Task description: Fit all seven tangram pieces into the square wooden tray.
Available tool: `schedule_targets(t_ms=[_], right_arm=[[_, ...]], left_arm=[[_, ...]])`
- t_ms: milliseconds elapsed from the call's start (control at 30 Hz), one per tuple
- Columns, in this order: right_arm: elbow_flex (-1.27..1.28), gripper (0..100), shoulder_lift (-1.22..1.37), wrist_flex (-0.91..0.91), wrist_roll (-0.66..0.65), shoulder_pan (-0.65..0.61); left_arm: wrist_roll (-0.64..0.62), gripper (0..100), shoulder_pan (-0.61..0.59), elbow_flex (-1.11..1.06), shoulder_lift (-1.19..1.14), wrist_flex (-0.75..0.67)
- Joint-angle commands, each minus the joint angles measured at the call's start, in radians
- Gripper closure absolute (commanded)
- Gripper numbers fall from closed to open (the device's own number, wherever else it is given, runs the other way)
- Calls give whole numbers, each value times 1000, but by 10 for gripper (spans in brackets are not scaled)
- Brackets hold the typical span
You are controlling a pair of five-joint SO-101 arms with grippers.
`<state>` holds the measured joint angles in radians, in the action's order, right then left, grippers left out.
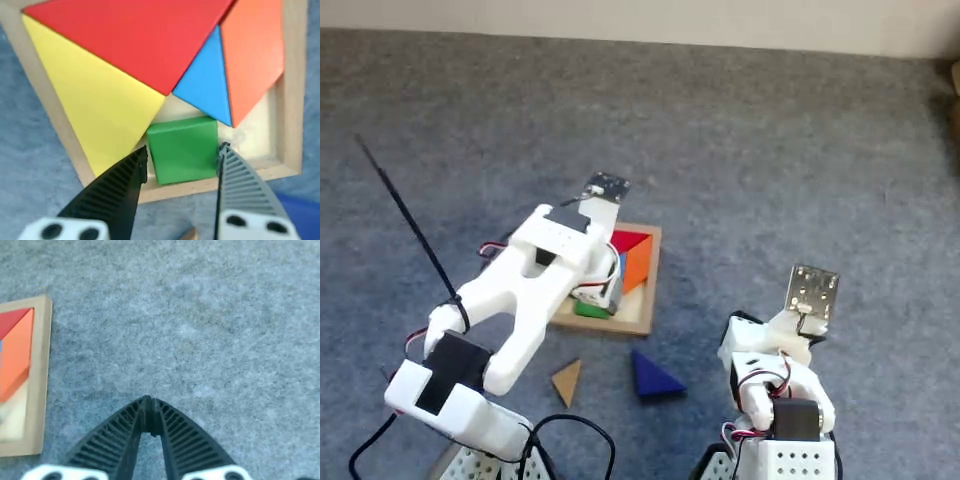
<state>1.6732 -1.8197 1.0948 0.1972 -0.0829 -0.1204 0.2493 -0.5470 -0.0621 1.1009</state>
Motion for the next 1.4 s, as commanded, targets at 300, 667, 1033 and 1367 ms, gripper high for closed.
schedule_targets(t_ms=[300, 667, 1033, 1367], right_arm=[[120, 990, -19, -22, -14, 12], [120, 990, -19, -22, -14, 12], [120, 990, -19, -22, -14, 12], [120, 990, -19, -22, -14, 12]], left_arm=[[-78, 723, 1, 19, 4, 5], [-26, 856, 50, -1, -16, -18], [29, 856, 101, 1, 177, 81], [196, 855, 94, -4, 226, 98]])
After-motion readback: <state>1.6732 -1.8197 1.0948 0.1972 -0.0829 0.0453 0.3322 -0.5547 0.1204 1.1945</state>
